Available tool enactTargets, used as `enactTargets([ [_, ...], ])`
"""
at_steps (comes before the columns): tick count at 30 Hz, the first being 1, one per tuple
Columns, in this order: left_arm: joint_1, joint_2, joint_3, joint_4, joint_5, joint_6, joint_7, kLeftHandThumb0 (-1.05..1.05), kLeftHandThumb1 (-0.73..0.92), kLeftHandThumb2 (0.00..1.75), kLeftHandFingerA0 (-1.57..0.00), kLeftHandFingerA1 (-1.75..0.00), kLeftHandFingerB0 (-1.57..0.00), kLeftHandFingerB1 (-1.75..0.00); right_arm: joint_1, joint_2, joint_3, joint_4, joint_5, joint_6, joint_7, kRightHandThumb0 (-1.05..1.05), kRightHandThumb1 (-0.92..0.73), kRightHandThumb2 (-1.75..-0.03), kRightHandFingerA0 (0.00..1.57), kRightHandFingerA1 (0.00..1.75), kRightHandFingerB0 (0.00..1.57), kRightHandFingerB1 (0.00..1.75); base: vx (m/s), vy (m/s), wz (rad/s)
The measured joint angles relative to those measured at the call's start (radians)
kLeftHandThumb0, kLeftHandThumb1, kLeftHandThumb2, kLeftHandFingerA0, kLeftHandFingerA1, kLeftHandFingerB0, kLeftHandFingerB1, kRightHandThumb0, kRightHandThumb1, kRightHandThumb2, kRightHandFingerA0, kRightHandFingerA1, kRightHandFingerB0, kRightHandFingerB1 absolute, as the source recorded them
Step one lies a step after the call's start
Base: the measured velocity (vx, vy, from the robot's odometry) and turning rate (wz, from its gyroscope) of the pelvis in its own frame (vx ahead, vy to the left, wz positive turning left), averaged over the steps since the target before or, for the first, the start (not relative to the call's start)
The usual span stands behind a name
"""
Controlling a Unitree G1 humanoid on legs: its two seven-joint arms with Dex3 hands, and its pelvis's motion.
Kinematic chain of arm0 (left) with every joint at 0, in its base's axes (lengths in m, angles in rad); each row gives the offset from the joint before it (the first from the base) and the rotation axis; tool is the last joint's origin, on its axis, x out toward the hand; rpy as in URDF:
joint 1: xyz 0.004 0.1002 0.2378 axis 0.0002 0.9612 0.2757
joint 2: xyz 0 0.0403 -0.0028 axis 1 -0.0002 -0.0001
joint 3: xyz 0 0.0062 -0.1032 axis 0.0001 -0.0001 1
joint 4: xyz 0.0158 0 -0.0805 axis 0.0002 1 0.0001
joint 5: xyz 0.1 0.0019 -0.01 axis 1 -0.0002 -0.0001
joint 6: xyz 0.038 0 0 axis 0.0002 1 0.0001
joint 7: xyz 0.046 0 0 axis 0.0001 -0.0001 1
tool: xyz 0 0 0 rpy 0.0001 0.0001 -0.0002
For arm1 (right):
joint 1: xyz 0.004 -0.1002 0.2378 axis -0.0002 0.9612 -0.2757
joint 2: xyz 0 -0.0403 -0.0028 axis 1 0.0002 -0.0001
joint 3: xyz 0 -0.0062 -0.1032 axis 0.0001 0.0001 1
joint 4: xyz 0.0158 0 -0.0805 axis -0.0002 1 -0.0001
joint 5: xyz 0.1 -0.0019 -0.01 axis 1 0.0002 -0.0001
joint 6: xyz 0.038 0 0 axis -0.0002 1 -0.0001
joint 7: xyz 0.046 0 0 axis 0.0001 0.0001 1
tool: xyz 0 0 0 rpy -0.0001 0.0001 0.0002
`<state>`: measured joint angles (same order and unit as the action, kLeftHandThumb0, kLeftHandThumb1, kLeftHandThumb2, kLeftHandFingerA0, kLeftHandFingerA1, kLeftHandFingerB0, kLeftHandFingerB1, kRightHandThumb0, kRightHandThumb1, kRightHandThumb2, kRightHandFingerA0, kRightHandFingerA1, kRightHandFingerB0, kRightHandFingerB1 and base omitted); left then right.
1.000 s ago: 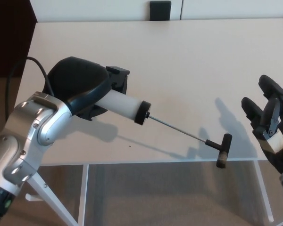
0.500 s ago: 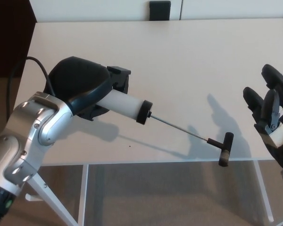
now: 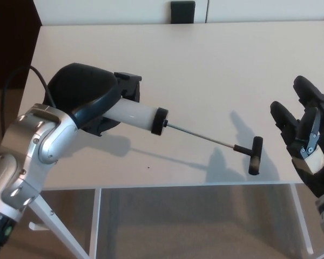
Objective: The robot walks towards a desk on which an air pump is kept in the middle. It lifts it up and holds it with its left hand and uses its right hand to compress it by pushing its handle inwards.
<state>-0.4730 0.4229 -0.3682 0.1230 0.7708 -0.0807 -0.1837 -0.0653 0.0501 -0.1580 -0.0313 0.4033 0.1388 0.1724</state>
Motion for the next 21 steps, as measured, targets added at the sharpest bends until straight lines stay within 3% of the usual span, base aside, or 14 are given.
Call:
enactTargets([
  [1,0.000,0.000,0.001,0.002,0.000,0.000,0.000,-0.11,0.79,0.62,-0.84,-1.69,-0.65,-1.38,0.000,0.001,0.000,0.000,0.000,0.000,0.000,-0.84,-0.81,-1.12,0.04,0.27,0.10,0.21,0.00,0.000,0.00],
  [2,-0.001,-0.002,0.001,0.005,-0.001,0.000,0.002,-0.11,0.81,0.60,-0.69,-1.72,-0.57,-1.38,0.000,0.002,0.000,-0.001,0.000,0.000,0.001,-0.84,-0.81,-1.12,0.05,0.27,0.08,0.20,0.00,0.000,0.00],
  [3,-0.001,-0.003,0.002,0.007,-0.002,0.000,0.003,-0.11,0.81,0.60,-0.69,-1.72,-0.57,-1.38,0.000,0.002,0.000,-0.001,0.000,0.000,0.001,-0.84,-0.81,-1.12,0.05,0.27,0.08,0.20,0.00,0.000,0.00],
  [4,-0.002,-0.004,0.003,0.008,-0.002,0.000,0.004,-0.23,0.65,0.84,-1.01,-1.41,-0.64,-1.16,0.001,0.003,0.000,-0.001,0.000,0.000,0.002,-0.84,-0.81,-1.12,0.04,0.27,0.10,0.20,0.00,0.000,0.00],
  [5,-0.002,-0.004,0.003,0.008,-0.002,0.000,0.004,-0.08,0.80,0.56,-0.73,-1.73,-0.60,-1.47,0.001,0.003,0.000,-0.001,0.000,0.000,0.002,-0.84,-0.82,-1.11,0.05,0.28,0.09,0.21,0.00,0.000,0.00],
  [7,-0.002,-0.009,0.003,0.007,-0.003,0.000,0.006,-0.08,0.80,0.56,-0.73,-1.73,-0.60,-1.47,0.004,0.005,0.000,0.000,0.001,0.000,0.004,-0.84,-0.82,-1.11,0.05,0.28,0.09,0.21,0.00,0.000,0.00],
  [8,-0.002,-0.011,0.003,0.007,-0.003,0.000,0.006,-0.12,0.79,0.58,-0.68,-1.71,-0.59,-1.33,0.006,0.006,0.000,0.000,0.001,0.000,0.004,-0.81,-0.81,-1.12,0.07,0.29,0.07,0.22,0.00,0.000,0.00],
  [14,-0.002,-0.024,0.003,0.000,-0.002,0.000,0.010,-0.13,0.79,0.58,-0.68,-1.71,-0.55,-1.35,0.011,0.023,0.001,0.001,0.002,0.000,0.007,-0.81,-0.81,-1.12,0.07,0.30,0.07,0.23,0.00,0.000,0.00],
  [15,-0.002,-0.025,0.002,-0.001,-0.001,0.000,0.010,-0.15,0.77,0.56,-0.74,-1.71,-0.69,-1.19,0.011,0.024,0.001,0.001,0.002,0.000,0.007,-0.79,-0.82,-1.12,0.07,0.30,0.06,0.22,0.00,0.000,0.00],
  [17,-0.002,-0.029,0.002,-0.001,-0.001,0.001,0.010,-0.15,0.77,0.56,-0.74,-1.71,-0.69,-1.19,0.011,0.025,0.000,0.001,0.003,0.001,0.007,-0.79,-0.82,-1.12,0.07,0.30,0.06,0.22,0.00,0.000,0.00],
  [18,-0.002,-0.032,0.002,-0.001,-0.001,0.001,0.010,-0.18,0.75,0.58,-0.70,-1.68,-0.81,-0.73,0.011,0.025,0.000,0.000,0.003,0.003,0.007,-0.79,-0.82,-1.12,0.06,0.29,0.06,0.21,0.00,0.000,0.00],
  [19,-0.002,-0.036,0.001,-0.001,-0.001,0.002,0.010,-0.23,0.60,0.83,-1.00,-1.39,-0.64,-1.12,0.011,0.027,0.001,-0.001,0.005,0.004,0.007,-0.79,-0.82,-1.12,0.06,0.29,0.06,0.22,0.00,0.000,0.00],
  [20,-0.002,-0.040,0.000,-0.001,-0.001,0.003,0.010,-0.23,0.60,0.83,-1.00,-1.39,-0.64,-1.12,0.011,0.029,0.001,-0.002,0.007,0.006,0.007,-0.79,-0.82,-1.12,0.06,0.29,0.06,0.22,0.00,0.000,0.00],
  [21,-0.002,-0.041,0.000,-0.001,-0.001,0.003,0.010,-0.18,0.74,0.55,-0.71,-1.70,-0.59,-1.35,0.011,0.030,0.002,-0.002,0.007,0.006,0.007,-0.80,-0.81,-1.11,0.07,0.31,0.07,0.23,0.00,0.000,0.00],
])
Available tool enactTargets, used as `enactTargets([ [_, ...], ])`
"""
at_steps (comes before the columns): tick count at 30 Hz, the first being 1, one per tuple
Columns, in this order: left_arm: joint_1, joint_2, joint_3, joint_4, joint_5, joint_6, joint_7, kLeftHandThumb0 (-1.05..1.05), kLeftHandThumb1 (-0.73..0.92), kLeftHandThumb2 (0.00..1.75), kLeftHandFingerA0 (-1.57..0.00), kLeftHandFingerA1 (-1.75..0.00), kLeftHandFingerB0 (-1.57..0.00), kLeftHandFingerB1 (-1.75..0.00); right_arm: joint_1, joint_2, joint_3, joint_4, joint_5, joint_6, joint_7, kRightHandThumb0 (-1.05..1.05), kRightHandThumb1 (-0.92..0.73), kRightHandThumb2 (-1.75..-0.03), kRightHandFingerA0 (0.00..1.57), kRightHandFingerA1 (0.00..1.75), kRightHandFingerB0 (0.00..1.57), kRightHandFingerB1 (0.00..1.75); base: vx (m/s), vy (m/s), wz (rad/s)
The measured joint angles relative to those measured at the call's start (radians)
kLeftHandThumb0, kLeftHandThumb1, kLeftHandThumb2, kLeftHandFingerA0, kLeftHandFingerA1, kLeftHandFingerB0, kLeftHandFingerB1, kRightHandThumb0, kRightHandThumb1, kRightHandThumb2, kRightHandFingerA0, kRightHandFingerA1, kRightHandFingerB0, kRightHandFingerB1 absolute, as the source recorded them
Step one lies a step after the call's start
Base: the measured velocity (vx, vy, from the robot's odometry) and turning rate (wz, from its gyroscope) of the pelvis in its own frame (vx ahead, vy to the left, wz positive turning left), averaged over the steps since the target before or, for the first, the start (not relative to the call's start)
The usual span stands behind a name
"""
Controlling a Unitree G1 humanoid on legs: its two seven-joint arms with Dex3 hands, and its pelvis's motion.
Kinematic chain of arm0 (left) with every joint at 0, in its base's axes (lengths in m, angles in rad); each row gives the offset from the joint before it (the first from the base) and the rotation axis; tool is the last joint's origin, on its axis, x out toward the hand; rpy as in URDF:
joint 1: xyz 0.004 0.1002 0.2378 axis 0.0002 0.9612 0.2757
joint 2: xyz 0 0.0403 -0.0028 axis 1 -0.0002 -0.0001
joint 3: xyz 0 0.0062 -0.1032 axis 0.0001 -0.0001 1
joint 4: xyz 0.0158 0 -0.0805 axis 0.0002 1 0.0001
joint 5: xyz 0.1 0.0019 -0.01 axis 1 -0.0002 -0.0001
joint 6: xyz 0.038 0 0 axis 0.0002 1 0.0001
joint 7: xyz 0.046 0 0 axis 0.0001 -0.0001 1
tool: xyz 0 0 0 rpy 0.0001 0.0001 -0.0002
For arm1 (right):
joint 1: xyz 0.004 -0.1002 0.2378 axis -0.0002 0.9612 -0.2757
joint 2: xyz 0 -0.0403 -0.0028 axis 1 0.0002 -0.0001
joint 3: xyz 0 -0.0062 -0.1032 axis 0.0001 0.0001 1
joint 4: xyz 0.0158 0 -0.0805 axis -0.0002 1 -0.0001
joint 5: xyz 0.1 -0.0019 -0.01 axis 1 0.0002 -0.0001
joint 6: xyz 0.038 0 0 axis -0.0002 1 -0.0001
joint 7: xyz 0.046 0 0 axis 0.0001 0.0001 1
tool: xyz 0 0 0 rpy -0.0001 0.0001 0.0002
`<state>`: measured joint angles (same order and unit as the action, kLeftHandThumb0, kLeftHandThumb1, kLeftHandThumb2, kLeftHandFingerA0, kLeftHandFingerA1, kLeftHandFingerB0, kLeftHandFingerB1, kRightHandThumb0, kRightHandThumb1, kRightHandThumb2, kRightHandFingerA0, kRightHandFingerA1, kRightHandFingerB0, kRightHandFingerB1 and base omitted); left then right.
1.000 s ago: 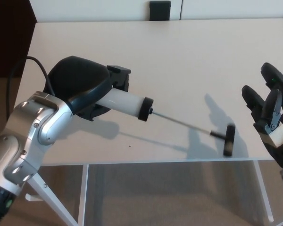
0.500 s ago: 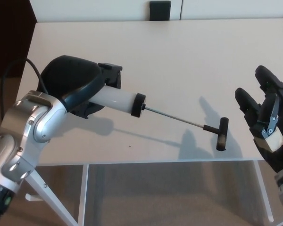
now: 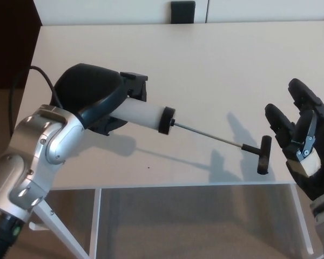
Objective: The robot walks towards a desk on which an air pump is kept in the middle. It lifts it up and holds it with its left hand and uses its right hand to compress it by pushing its handle inwards.
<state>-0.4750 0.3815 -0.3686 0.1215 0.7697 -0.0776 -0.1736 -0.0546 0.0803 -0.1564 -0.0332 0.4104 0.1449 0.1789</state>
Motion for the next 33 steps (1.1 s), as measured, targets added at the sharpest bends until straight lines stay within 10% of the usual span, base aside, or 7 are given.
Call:
enactTargets([
  [4,0.001,-0.039,-0.010,-0.002,0.000,0.007,0.007,-0.17,0.73,0.54,-0.69,-1.69,-0.57,-1.38,0.000,0.014,0.010,-0.001,0.005,0.005,-0.001,-0.80,-0.81,-1.11,0.07,0.32,0.08,0.24,0.00,0.000,0.00],
  [6,0.001,-0.058,-0.016,-0.002,0.002,0.008,0.011,-0.19,0.72,0.48,-0.69,-1.75,-0.83,-0.89,-0.003,0.022,0.014,-0.001,0.005,0.007,-0.005,-0.80,-0.81,-1.11,0.07,0.31,0.07,0.23,0.00,0.000,0.00],
  [13,0.000,-0.109,-0.037,-0.002,0.006,0.024,0.019,-0.12,0.72,0.57,-0.71,-1.64,-0.61,-1.41,-0.024,0.036,0.015,0.000,0.004,0.007,-0.022,-0.80,-0.80,-1.10,0.07,0.32,0.07,0.23,0.00,0.000,0.00],
  [14,0.000,-0.118,-0.041,-0.002,0.009,0.029,0.020,-0.18,0.77,0.59,-0.68,-1.67,-0.77,-0.76,-0.024,0.037,0.015,0.001,0.004,0.007,-0.023,-0.79,-0.82,-1.11,0.08,0.34,0.07,0.23,0.00,0.000,0.00],
  [22,-0.005,-0.220,-0.093,0.003,0.037,0.078,0.031,-0.20,0.74,0.62,-0.80,-1.51,-0.75,-0.47,-0.030,0.047,0.009,0.010,0.005,0.007,-0.040,-0.74,-0.92,-0.71,0.13,0.28,0.10,0.23,0.00,0.000,0.00],
  [24,-0.006,-0.249,-0.106,0.004,0.045,0.093,0.035,-0.18,0.71,0.63,-0.84,-1.58,-0.74,-0.48,-0.039,0.054,0.000,0.013,0.009,0.007,-0.045,-0.81,-0.77,-1.08,0.06,0.35,0.10,0.28,0.00,0.000,0.00],
  [33,-0.006,-0.378,-0.194,0.026,0.079,0.152,0.065,-0.20,0.75,0.64,-0.83,-1.39,-0.74,-0.48,-0.062,0.107,-0.049,0.013,0.041,0.002,-0.079,-0.80,-0.70,-1.05,0.09,0.44,0.03,0.37,0.00,0.000,0.00],
])
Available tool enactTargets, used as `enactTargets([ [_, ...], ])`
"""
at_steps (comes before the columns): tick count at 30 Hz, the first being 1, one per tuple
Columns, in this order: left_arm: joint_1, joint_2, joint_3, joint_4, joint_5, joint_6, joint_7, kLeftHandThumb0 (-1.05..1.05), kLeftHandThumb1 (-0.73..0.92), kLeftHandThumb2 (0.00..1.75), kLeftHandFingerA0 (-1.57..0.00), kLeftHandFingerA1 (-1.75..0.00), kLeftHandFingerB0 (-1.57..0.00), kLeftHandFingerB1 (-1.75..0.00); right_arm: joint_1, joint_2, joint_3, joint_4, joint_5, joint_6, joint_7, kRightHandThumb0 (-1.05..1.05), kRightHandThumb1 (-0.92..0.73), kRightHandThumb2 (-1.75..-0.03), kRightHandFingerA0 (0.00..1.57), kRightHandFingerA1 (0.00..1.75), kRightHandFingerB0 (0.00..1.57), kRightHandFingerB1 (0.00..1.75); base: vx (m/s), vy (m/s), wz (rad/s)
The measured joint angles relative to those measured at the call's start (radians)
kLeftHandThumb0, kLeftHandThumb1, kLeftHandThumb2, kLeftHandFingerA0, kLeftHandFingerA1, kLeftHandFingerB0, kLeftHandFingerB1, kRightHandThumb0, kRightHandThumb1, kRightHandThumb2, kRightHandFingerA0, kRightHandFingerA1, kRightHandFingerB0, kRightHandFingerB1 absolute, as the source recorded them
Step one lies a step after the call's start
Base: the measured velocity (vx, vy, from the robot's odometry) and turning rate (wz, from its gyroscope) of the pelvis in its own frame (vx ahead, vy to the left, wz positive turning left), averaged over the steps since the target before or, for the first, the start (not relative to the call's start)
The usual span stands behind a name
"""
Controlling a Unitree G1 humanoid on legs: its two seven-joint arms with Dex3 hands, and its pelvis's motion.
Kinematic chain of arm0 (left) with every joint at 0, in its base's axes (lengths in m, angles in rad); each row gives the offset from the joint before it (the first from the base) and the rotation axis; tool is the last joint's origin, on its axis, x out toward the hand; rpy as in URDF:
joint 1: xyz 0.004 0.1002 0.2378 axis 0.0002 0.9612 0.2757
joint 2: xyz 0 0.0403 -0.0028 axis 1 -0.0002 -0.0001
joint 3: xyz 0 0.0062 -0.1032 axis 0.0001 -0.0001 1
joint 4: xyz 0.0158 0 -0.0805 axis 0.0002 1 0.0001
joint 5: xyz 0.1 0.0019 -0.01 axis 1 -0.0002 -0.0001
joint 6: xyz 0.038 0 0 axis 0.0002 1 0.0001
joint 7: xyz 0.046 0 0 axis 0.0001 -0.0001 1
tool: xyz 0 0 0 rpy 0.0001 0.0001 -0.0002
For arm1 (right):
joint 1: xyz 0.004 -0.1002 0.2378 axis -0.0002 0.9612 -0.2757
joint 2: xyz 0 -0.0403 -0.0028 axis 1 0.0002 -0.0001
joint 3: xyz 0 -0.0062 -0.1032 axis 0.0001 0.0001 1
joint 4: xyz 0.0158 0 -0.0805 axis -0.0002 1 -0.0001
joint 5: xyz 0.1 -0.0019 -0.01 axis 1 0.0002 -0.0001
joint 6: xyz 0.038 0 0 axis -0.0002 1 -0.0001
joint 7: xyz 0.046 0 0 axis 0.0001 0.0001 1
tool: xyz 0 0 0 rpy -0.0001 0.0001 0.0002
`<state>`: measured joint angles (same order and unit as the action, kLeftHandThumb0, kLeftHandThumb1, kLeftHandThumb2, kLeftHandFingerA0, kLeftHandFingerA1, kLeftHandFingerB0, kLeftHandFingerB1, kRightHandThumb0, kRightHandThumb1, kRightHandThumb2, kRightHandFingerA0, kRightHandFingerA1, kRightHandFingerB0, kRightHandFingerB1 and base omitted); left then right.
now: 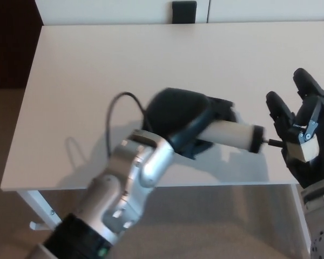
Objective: The robot walks towards a desk on which an air pump is kept in the middle. It lifts it up and holds it with its left hand and uses its right hand to compress it by pushing its handle inwards.
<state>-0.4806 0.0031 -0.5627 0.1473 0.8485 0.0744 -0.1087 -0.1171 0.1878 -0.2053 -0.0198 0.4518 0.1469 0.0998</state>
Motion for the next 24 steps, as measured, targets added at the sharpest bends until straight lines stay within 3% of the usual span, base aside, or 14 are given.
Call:
enactTargets([
  [2,0.001,-0.011,-0.008,0.004,0.004,0.009,0.003,-0.20,0.75,0.64,-0.83,-1.39,-0.74,-0.48,0.000,0.004,-0.008,0.000,0.006,-0.002,-0.004,-0.80,-0.70,-1.05,0.09,0.44,0.03,0.37,0.00,0.000,0.00],
  [3,0.001,-0.032,-0.018,0.010,0.014,0.025,0.018,-0.22,0.77,0.65,-0.84,-1.37,-0.74,-0.48,-0.004,0.011,-0.031,-0.001,0.021,-0.002,-0.013,-0.78,-0.87,-0.67,0.18,0.31,0.13,0.26,0.00,0.000,0.00],
  [4,0.001,-0.039,-0.020,0.013,0.017,0.031,0.024,-0.22,0.77,0.65,-0.84,-1.37,-0.74,-0.48,-0.006,0.014,-0.039,-0.002,0.028,-0.002,-0.017,-0.78,-0.87,-0.67,0.18,0.31,0.13,0.26,0.00,0.000,0.00],
  [5,0.001,-0.053,-0.023,0.022,0.023,0.040,0.035,-0.22,0.78,0.66,-0.84,-1.40,-0.75,-0.48,-0.010,0.016,-0.052,-0.004,0.039,-0.001,-0.024,-0.79,-0.69,-1.05,0.14,0.46,0.00,0.36,0.00,0.000,0.00],
  [13,0.000,-0.093,-0.029,0.055,0.033,0.071,0.075,-0.17,0.77,0.62,-0.83,-1.40,-0.77,-0.48,-0.029,0.017,-0.083,-0.007,0.085,0.005,-0.048,-0.75,-0.68,-1.04,0.07,0.43,0.04,0.35,0.00,0.000,0.00],
  [14,0.000,-0.092,-0.029,0.055,0.033,0.071,0.078,-0.13,0.76,0.63,-0.80,-1.51,-0.69,-0.46,-0.029,0.017,-0.083,-0.007,0.088,0.006,-0.048,-0.81,-0.75,-1.08,0.04,0.38,0.11,0.27,0.00,0.000,0.00],
  [15,-0.002,-0.087,-0.028,0.055,0.033,0.071,0.081,-0.13,0.76,0.63,-0.80,-1.51,-0.69,-0.46,-0.029,0.017,-0.082,-0.007,0.091,0.006,-0.049,-0.81,-0.75,-1.08,0.04,0.38,0.11,0.27,0.00,0.000,0.00],
  [16,-0.006,-0.080,-0.030,0.056,0.033,0.071,0.084,-0.19,0.80,0.60,-0.71,-1.69,-0.62,-1.02,-0.030,0.016,-0.080,-0.006,0.097,0.006,-0.048,-0.86,-0.80,-1.12,0.09,0.36,0.08,0.20,0.00,0.000,0.00],
  [21,-0.064,-0.015,0.001,0.100,0.031,0.063,0.084,-0.24,0.74,0.59,-0.71,-1.69,-0.67,-0.91,-0.036,-0.003,-0.071,0.001,0.099,0.007,-0.038,-0.85,-0.82,-1.13,0.09,0.35,0.08,0.19,0.00,0.000,0.00],
  [22,-0.075,-0.003,0.008,0.109,0.030,0.063,0.084,-0.44,0.71,0.77,-0.85,-1.46,-0.66,-0.80,-0.036,-0.009,-0.071,0.003,0.099,0.007,-0.035,-0.85,-0.81,-1.13,0.08,0.33,0.08,0.19,0.00,0.000,0.00],
  [23,-0.106,0.028,0.027,0.140,0.030,0.063,0.085,-0.44,0.71,0.77,-0.85,-1.46,-0.66,-0.80,-0.035,-0.024,-0.074,0.003,0.099,0.007,-0.030,-0.85,-0.81,-1.13,0.08,0.33,0.08,0.19,0.00,0.000,0.00],
  [24,-0.106,0.028,0.027,0.140,0.030,0.063,0.085,-0.28,0.75,0.66,-0.80,-1.54,-0.67,-0.50,-0.035,-0.024,-0.074,0.003,0.099,0.007,-0.030,-0.85,-0.81,-1.13,0.08,0.31,0.08,0.21,0.00,0.000,0.00],
])
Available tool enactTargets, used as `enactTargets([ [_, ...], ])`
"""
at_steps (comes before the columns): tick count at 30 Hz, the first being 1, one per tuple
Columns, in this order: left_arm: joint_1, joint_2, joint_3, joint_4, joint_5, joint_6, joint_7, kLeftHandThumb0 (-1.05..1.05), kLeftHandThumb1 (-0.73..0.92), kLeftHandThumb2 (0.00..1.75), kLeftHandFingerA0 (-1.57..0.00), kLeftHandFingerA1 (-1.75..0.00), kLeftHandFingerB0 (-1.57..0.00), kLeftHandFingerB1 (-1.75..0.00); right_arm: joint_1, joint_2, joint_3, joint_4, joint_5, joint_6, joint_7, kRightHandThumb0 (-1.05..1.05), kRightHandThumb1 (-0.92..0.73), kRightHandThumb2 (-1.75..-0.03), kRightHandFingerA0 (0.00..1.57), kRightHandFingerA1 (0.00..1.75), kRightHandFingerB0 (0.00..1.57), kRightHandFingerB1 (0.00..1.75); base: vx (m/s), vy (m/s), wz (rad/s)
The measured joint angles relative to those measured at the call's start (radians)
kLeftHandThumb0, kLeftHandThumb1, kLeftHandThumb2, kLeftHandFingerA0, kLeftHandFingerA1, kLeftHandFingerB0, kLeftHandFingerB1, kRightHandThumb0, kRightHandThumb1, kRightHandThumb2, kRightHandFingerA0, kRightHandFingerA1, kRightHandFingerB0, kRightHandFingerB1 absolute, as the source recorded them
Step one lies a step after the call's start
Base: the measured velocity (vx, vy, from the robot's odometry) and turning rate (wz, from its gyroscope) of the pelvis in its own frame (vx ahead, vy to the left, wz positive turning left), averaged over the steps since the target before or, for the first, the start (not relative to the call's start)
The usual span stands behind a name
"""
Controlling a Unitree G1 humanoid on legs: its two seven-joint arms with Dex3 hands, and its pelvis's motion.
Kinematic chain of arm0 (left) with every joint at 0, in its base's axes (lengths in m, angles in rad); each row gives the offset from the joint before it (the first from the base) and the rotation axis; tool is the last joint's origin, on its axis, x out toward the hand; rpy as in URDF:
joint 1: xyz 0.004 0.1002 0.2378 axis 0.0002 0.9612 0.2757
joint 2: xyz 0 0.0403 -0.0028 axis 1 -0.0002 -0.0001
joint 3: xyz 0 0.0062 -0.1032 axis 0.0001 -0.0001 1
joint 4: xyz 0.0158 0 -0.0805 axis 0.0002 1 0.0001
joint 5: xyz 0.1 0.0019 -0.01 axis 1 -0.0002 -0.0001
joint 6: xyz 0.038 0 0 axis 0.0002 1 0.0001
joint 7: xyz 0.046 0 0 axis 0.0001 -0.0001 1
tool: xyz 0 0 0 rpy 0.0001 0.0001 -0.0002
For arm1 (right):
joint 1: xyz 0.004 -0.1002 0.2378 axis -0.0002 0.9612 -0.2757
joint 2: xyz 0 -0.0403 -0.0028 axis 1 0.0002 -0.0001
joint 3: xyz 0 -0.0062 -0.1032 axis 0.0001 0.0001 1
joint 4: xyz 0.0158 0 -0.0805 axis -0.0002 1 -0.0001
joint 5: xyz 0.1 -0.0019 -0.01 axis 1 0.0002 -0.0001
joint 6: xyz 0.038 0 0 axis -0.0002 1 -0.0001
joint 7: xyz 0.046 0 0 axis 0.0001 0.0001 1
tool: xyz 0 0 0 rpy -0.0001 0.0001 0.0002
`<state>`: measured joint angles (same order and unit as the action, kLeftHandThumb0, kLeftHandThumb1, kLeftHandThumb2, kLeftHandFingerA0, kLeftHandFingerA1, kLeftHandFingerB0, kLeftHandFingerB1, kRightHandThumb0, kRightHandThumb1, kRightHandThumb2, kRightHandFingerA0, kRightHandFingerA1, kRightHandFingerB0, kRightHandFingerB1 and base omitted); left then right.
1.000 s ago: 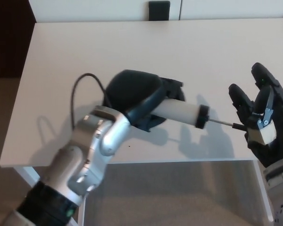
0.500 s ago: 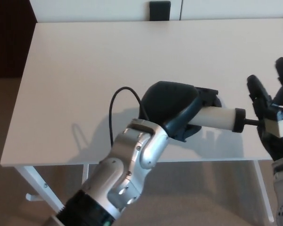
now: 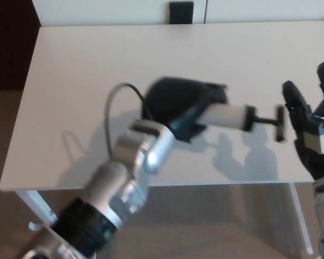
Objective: The robot walks towards a desk on which an air pump is kept in the middle. It lifts it up and holds it with its left hand and uses its right hand to compress it by pushing its handle inwards.
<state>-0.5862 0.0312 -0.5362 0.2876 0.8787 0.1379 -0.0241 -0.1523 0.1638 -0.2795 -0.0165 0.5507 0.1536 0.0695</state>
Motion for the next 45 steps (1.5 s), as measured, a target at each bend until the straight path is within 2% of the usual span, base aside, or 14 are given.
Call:
enactTargets([
  [5,-0.117,0.075,0.063,0.159,-0.022,0.000,0.000,-0.27,0.75,0.63,-0.73,-1.64,-0.77,-0.77,0.020,-0.054,-0.017,-0.009,0.006,0.001,0.023,-0.86,-0.82,-1.13,0.09,0.32,0.09,0.22,0.00,0.000,0.00],
  [18,-0.189,0.107,0.076,0.348,-0.059,-0.038,0.017,-0.34,0.82,0.64,-0.81,-1.51,-0.76,-0.54,0.122,-0.100,-0.017,-0.068,0.001,-0.008,0.074,-0.86,-0.81,-1.13,0.08,0.31,0.08,0.21,0.00,0.000,0.00],
  [19,-0.189,0.101,0.074,0.350,-0.062,-0.039,0.017,-0.29,0.81,0.66,-0.72,-1.60,-0.65,-0.90,0.123,-0.101,-0.016,-0.072,0.001,-0.010,0.077,-0.85,-0.81,-1.13,0.08,0.32,0.08,0.21,0.00,0.000,0.00],
  [20,-0.190,0.099,0.072,0.350,-0.062,-0.039,0.018,-0.52,0.65,0.60,-0.56,-1.05,-0.33,-0.31,0.124,-0.101,-0.016,-0.073,0.001,-0.011,0.078,-0.85,-0.81,-1.12,0.08,0.32,0.08,0.21,0.00,0.000,0.00],
  [21,-0.190,0.094,0.069,0.351,-0.064,-0.042,0.018,-0.52,0.65,0.60,-0.56,-1.05,-0.33,-0.31,0.125,-0.102,-0.016,-0.075,0.001,-0.013,0.081,-0.85,-0.81,-1.12,0.08,0.32,0.08,0.21,0.00,0.000,0.00],
  [22,-0.190,0.091,0.067,0.352,-0.066,-0.047,0.019,-0.95,0.57,0.94,0.00,0.00,0.00,-0.03,0.125,-0.102,-0.016,-0.076,0.001,-0.013,0.082,-0.86,-0.80,-1.12,0.09,0.32,0.08,0.21,0.00,0.000,0.00],
  [33,-0.193,0.075,0.035,0.348,-0.109,-0.063,-0.125,-1.05,0.68,1.09,0.00,-0.03,0.00,0.00,0.126,-0.102,-0.011,-0.078,0.001,-0.016,0.086,-0.85,-0.81,-1.12,0.09,0.34,0.08,0.21,0.00,0.000,0.00],
  [34,-0.194,0.075,0.033,0.348,-0.111,-0.061,-0.138,-1.05,0.73,1.11,0.00,-0.02,0.00,0.00,0.126,-0.102,-0.011,-0.078,0.001,-0.016,0.086,-0.80,-0.92,-0.71,0.09,0.26,0.06,0.20,0.00,0.000,0.00],
  [36,-0.195,0.075,0.030,0.348,-0.116,-0.058,-0.166,-1.04,0.92,0.77,0.00,0.00,0.00,0.00,0.126,-0.102,-0.011,-0.078,0.002,-0.016,0.086,-0.80,-0.92,-0.70,0.10,0.26,0.07,0.21,0.00,0.000,0.00],
  [37,-0.195,0.075,0.030,0.348,-0.116,-0.058,-0.166,-1.04,0.92,0.77,0.00,0.00,0.00,0.00,0.126,-0.102,-0.011,-0.078,0.002,-0.016,0.086,-0.80,-0.92,-0.70,0.10,0.26,0.07,0.21,0.00,0.000,0.00],
  [38,-0.197,0.075,0.028,0.348,-0.118,-0.057,-0.185,-1.04,0.88,1.27,0.00,-0.11,0.00,-0.04,0.126,-0.102,-0.012,-0.078,0.002,-0.016,0.086,-0.86,-0.80,-1.12,0.08,0.32,0.08,0.20,0.00,0.000,0.00],
  [42,-0.201,0.078,0.026,0.335,-0.131,-0.053,-0.250,-1.05,0.90,1.27,0.00,-0.08,0.00,-0.04,0.127,-0.102,-0.015,-0.078,0.003,-0.016,0.086,-0.86,-0.80,-1.11,0.08,0.33,0.08,0.21,0.00,0.000,0.00],
  [43,-0.201,0.080,0.027,0.329,-0.135,-0.052,-0.259,-1.05,0.90,1.26,0.00,-0.04,0.00,-0.01,0.128,-0.102,-0.015,-0.079,0.004,-0.016,0.087,-0.80,-0.92,-0.71,0.12,0.27,0.09,0.21,0.00,0.000,0.00],
  [45,-0.200,0.086,0.031,0.304,-0.142,-0.047,-0.281,-1.05,0.89,1.21,0.00,0.00,0.00,0.00,0.133,-0.102,-0.016,-0.084,0.004,-0.016,0.089,-0.76,-0.73,-1.11,0.05,0.41,0.03,0.29,0.00,0.000,0.00],
])
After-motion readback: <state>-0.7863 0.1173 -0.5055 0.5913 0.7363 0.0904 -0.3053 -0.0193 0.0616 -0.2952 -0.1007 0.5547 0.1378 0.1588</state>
